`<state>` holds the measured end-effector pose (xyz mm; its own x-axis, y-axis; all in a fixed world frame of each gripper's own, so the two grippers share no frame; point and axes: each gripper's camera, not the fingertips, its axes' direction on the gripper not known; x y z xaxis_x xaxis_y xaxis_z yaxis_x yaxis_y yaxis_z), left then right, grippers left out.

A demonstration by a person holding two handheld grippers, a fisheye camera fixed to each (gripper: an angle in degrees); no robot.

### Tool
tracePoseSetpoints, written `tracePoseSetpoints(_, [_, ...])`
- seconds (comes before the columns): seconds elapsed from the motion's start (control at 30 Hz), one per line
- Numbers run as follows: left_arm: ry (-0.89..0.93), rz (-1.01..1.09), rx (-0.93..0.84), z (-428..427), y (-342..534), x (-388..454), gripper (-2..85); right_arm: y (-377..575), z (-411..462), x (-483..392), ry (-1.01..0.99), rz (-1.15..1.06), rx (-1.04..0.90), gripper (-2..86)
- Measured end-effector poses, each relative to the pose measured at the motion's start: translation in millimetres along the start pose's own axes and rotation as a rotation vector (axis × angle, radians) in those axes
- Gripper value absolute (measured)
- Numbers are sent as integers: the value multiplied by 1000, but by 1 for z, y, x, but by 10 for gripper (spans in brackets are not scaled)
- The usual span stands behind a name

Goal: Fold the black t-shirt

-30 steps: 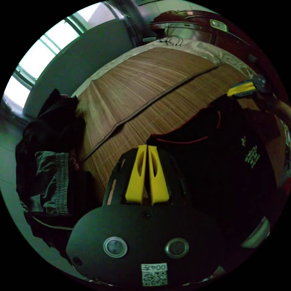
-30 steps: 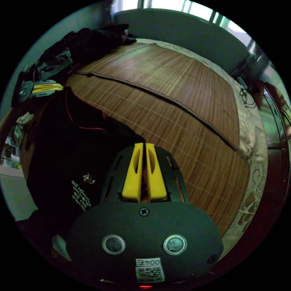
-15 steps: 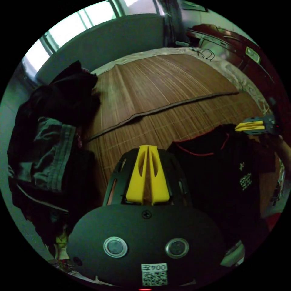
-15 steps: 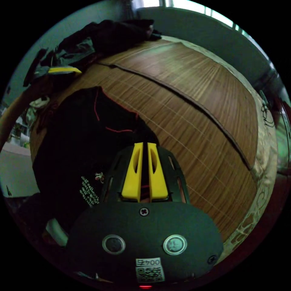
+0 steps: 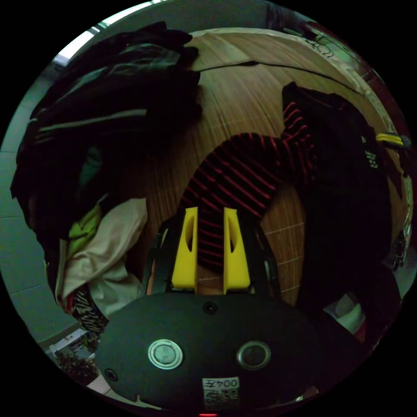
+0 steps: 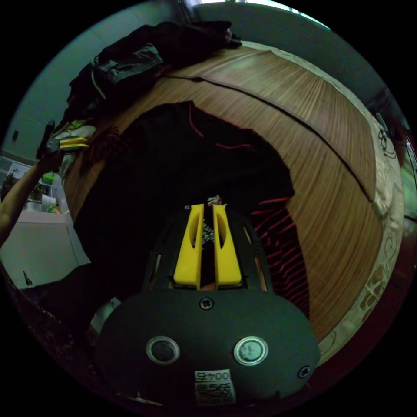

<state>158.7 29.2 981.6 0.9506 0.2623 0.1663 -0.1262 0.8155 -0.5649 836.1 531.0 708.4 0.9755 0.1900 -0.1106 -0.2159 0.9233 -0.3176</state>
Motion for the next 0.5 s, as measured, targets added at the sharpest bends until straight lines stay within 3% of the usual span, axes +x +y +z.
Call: tracePoseSetpoints(0.5, [-67,-7,-38,18,29,-13,12,35,47,-32,141,44,-156,35])
